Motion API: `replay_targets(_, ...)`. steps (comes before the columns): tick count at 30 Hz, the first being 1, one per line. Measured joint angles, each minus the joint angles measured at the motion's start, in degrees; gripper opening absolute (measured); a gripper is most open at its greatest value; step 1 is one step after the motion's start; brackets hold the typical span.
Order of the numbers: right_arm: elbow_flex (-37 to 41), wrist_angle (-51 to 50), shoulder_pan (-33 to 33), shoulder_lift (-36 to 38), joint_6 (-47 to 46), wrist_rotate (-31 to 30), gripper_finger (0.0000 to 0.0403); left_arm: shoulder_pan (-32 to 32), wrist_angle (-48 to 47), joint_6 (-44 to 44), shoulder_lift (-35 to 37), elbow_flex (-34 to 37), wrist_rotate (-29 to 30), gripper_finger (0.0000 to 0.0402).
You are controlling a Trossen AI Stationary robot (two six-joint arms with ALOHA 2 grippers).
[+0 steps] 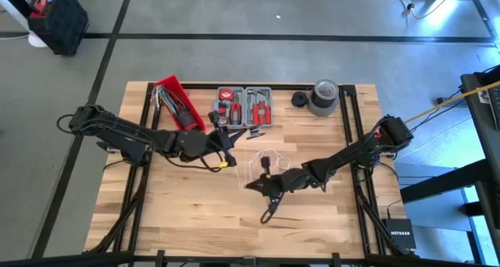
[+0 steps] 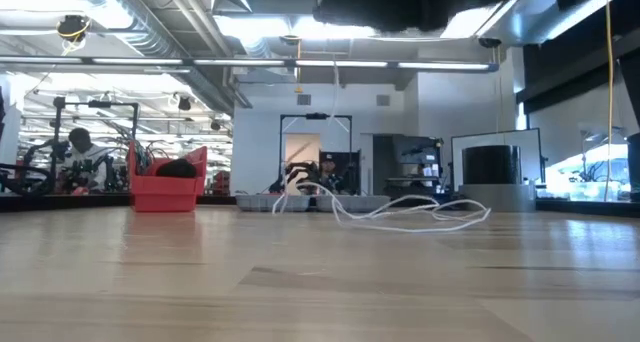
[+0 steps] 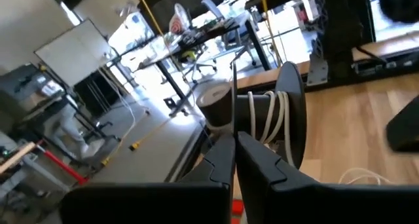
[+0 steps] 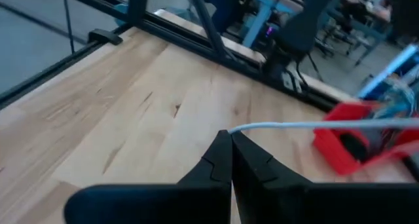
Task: Coil cords
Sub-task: Uncoil the white wire from the spool
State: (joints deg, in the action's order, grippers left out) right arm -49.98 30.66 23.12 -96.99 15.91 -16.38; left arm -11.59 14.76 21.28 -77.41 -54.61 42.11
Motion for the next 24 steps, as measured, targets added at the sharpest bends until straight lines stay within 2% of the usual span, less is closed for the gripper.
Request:
replay_targets(2,-1.53,-2.64,1.06,0.75,2.18,-0.57,0.0003,0.44,-1.22,-0.88,0.0,0.0,-0.14,0.0005)
replay_targets(6,-3.05,-7.59,4.5,3.88,5.63,-7.29,0.0003,1.33,-3.4,-1.2,0.0,0.0,-0.04,0.0005)
replay_targets(15,-3.04,-21.63,13.22,16.48,6.47,-28.09,0.0003,1.53,-6.53,0.48,0.0,0.0,0.16,0.0005)
replay_targets(20,-3.03,-31.7,17.77,21.76,0.33,-38.42,0.0003,1.53,-7.25,0.63,0.0,0.0,0.15,0.0005)
replay_targets(24,-1.96,-40.28,19.71,23.33,-9.26,-42.18,0.0003,1.53,-7.63,1.38,0.0,0.0,0.13,0.0005)
